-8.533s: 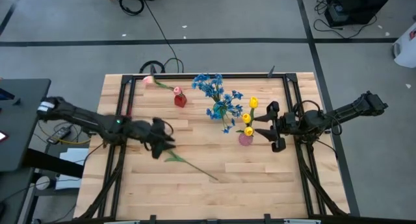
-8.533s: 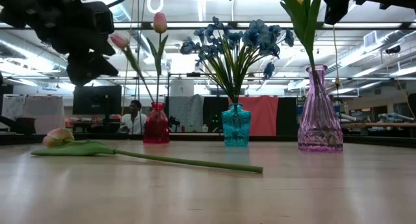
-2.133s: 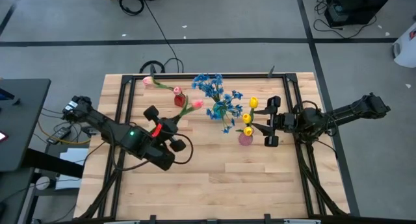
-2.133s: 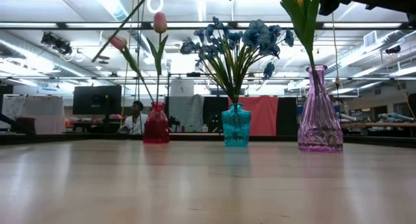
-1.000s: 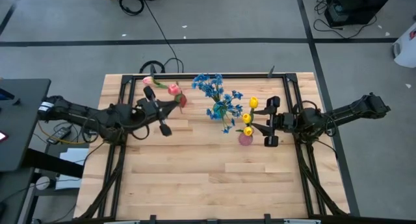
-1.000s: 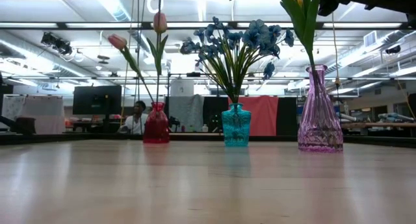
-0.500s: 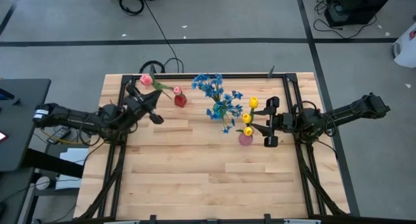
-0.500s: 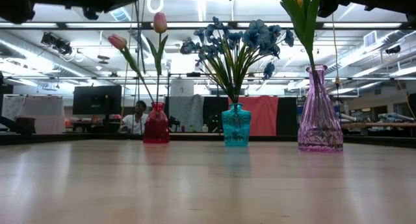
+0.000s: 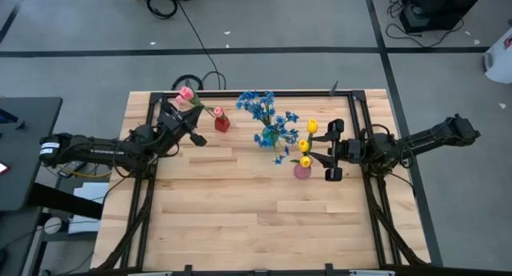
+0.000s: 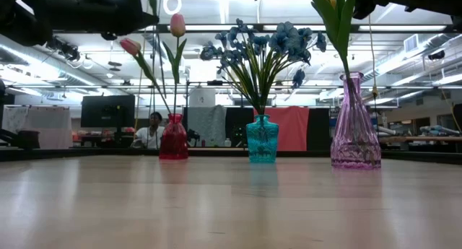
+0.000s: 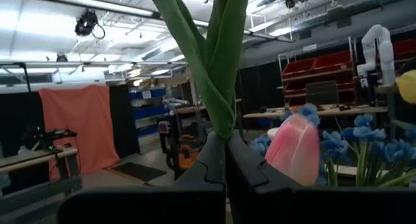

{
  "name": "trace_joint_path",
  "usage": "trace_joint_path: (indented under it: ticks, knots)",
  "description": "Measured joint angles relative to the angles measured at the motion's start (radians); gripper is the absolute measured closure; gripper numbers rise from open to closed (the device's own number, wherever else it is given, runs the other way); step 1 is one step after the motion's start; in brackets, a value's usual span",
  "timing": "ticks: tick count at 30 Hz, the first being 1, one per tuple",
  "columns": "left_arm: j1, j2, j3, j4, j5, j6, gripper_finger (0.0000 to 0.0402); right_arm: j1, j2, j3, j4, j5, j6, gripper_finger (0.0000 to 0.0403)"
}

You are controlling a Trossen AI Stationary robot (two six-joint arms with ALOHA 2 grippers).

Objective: Sort flowers into vase by color
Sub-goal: Put the pink tulip into the red flower vase

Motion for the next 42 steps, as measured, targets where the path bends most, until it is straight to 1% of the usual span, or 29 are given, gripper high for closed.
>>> trace_joint_path:
  ticks: [4, 6, 12, 20, 26, 34, 38, 42]
  knots:
    - [0.052, 0.042, 0.000, 0.007, 0.038, -0.046, 0.0401, 0.000, 0.000, 0.000, 0.000, 0.000, 0.000, 0.0192]
    - [0.071, 0.069, 0.000, 0.037, 0.054, -0.051, 0.0401, 0.000, 0.000, 0.000, 0.000, 0.000, 0.000, 0.0192]
    - [0.117, 0.147, 0.000, 0.129, 0.082, -0.051, 0.0401, 0.000, 0.000, 0.000, 0.000, 0.000, 0.000, 0.0192]
    - [0.176, 0.254, 0.000, 0.178, 0.117, -0.111, 0.0401, 0.000, 0.000, 0.000, -0.001, 0.000, 0.000, 0.0192]
    - [0.197, 0.338, 0.000, 0.241, 0.128, -0.134, 0.0401, 0.000, 0.000, 0.000, -0.001, 0.000, -0.001, 0.0192]
    - [0.214, 0.437, 0.000, 0.239, 0.128, -0.207, 0.0401, 0.000, 0.000, 0.000, -0.004, -0.001, -0.004, 0.0192]
    - [0.216, 0.470, 0.000, 0.237, 0.126, -0.227, 0.0401, 0.000, 0.000, 0.000, -0.004, -0.001, -0.004, 0.0192]
    - [0.216, 0.475, 0.000, 0.240, 0.134, -0.229, 0.0402, 0.000, 0.000, 0.000, -0.004, -0.001, -0.005, 0.0192]
